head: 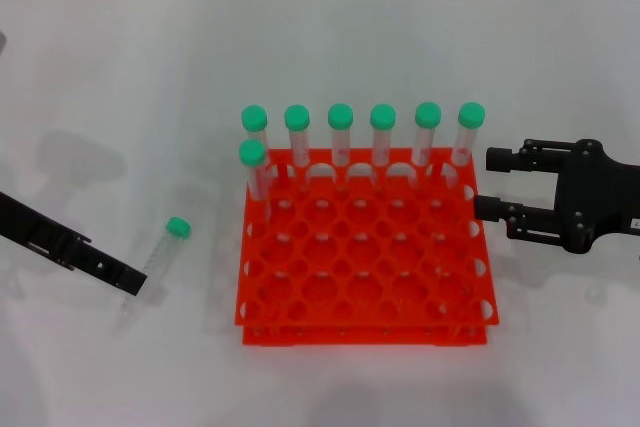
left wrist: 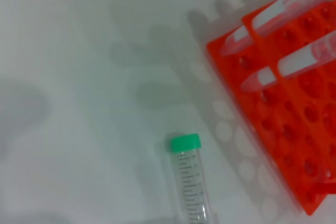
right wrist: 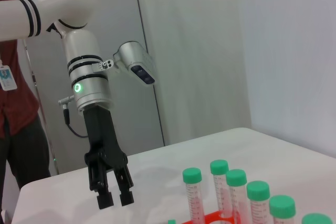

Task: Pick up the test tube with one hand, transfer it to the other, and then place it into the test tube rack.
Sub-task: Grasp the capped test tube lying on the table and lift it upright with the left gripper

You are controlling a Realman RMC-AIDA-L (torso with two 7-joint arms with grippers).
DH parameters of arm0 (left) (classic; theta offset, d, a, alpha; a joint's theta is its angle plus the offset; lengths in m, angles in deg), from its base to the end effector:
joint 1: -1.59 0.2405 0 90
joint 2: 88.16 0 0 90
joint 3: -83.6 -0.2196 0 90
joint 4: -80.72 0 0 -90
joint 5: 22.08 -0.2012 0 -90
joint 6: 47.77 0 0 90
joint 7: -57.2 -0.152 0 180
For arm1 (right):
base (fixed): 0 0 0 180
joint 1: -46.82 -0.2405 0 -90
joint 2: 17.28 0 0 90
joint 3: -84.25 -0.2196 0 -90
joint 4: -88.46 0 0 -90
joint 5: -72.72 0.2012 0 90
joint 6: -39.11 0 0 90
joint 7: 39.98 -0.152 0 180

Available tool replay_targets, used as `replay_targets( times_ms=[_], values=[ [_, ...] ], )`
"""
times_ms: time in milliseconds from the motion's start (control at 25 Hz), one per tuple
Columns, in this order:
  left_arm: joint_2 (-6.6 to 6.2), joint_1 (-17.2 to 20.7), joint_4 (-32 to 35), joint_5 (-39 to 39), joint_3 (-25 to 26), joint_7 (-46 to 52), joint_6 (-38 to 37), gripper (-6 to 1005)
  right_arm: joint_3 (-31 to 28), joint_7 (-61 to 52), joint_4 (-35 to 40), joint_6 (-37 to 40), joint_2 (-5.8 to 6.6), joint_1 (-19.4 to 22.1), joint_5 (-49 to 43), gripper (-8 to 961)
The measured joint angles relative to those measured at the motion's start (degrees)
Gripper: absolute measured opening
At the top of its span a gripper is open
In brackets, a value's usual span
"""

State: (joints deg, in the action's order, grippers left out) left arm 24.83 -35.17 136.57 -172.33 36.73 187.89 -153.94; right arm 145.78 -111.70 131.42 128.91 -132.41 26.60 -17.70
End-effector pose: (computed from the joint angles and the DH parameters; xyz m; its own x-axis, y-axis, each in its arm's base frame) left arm -0.2455 0.3001 0.0682 0.4941 0.8534 -0.1661 0.8340 -0.5192 -0.1866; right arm 0.2188 0.2858 0.0222 0.8037 -0.1588 -0.5735 -0.3094 -0.9347 -0.1748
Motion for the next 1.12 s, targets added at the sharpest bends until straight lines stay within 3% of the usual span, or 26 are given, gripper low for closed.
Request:
replay_targets(
  times_ms=[240, 840, 1120],
  values=[
    [0.03, -0.2, -2.9, -1.6, -0.3, 0.7, 2.7, 856, 0.0, 0.0, 0.0, 0.0, 0.0, 0.0, 0.0, 590],
    [1.48, -1.6, -6.3, -2.6, -2.9, 0.4, 3.8, 773, 0.1, 0.0, -0.1, 0.0, 0.0, 0.2, 0.0, 589],
    [1.43, -1.8, -6.4, -3.0, -3.3, 0.4, 4.5, 705, 0.1, 0.1, -0.5, 0.0, 0.0, 0.3, 0.0, 590]
  ],
)
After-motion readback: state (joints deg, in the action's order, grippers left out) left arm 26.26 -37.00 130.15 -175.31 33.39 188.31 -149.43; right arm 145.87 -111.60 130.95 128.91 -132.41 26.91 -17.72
